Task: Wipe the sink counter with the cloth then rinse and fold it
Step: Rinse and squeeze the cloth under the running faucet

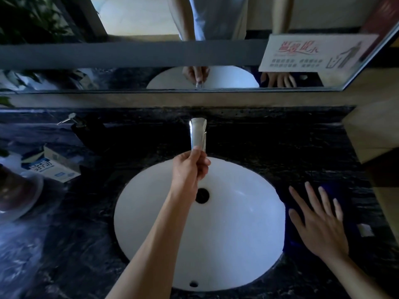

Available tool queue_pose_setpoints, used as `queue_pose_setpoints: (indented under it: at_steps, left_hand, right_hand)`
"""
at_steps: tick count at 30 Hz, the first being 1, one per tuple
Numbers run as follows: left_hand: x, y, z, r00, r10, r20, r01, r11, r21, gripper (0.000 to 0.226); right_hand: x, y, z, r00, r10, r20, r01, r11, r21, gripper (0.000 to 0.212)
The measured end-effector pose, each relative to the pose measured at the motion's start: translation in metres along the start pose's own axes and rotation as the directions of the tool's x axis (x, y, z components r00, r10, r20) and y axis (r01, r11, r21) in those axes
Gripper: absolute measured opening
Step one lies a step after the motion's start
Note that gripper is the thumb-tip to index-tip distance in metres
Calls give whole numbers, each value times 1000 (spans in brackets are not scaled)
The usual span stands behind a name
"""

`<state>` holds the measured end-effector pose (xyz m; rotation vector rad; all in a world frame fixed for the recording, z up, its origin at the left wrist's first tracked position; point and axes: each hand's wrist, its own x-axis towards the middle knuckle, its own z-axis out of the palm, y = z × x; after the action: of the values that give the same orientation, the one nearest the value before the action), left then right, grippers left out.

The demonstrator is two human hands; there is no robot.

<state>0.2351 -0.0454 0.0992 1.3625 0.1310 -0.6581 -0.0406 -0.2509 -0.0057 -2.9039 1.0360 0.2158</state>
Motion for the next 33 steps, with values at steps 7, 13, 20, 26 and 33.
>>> queue_pose_setpoints:
  at_steps: [7,13,20,26,33]
  left_hand:
    - [1,28,4,999,49,2,-49,999,18,37]
    - [4,23,-2,998,28,58,-28,1000,6,38]
    - [4,17,1,999,28,21,-28,1000,-11,37]
    - [1,16,-1,999,21,28,-20,1000,-12,35]
    - [-12,-5,-21,987,25,-158,-29,999,-17,31]
  right_hand:
    - [-1,-2,-2,1000,7,-3,-7,1000,-5,64]
    - [-2,-4,-8,999,20,26,-21,1000,6,63]
    - [-3,-6,-13,999,27,44,-27,1000,8,61]
    - [-7,-18,-16,995,90,38,-88,995,-43,66]
    - [-14,-66,-2,922,386,13,-386,921,39,94]
